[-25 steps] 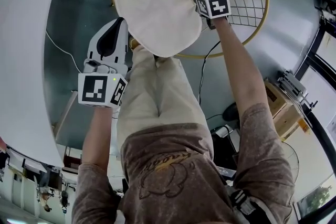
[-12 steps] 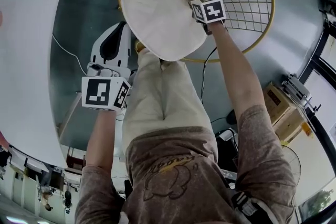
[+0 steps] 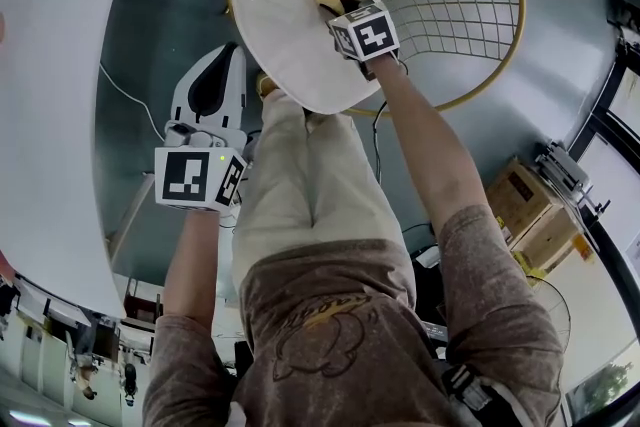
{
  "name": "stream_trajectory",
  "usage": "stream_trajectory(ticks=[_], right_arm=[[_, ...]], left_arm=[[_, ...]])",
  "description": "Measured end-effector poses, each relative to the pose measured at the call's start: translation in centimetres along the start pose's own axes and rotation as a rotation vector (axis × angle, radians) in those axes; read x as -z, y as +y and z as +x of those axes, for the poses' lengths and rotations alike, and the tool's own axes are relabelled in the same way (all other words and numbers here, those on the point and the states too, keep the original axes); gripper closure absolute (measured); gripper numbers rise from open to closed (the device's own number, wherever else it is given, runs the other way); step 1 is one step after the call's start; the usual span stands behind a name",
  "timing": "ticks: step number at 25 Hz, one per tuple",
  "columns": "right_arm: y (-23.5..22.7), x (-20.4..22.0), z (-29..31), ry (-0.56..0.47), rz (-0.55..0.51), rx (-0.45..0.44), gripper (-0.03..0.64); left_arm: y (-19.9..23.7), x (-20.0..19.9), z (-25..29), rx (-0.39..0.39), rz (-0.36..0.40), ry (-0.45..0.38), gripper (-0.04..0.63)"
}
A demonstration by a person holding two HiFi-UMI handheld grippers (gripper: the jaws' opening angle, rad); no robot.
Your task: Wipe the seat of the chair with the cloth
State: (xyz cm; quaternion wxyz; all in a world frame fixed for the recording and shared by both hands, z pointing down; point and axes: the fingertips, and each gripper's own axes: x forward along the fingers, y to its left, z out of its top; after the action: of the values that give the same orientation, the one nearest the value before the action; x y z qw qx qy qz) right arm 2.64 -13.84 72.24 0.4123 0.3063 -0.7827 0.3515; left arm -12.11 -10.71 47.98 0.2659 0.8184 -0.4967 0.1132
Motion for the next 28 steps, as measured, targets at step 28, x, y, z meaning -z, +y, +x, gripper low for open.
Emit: stream_trajectory(ticks=[28], right_arm=[[17.2, 2.5, 2.8, -0.011, -0.013, -0.294, 0.497]], left_arm=[[1.5, 0.6, -2.1, -0.076, -0.041, -0.025, 0.586]])
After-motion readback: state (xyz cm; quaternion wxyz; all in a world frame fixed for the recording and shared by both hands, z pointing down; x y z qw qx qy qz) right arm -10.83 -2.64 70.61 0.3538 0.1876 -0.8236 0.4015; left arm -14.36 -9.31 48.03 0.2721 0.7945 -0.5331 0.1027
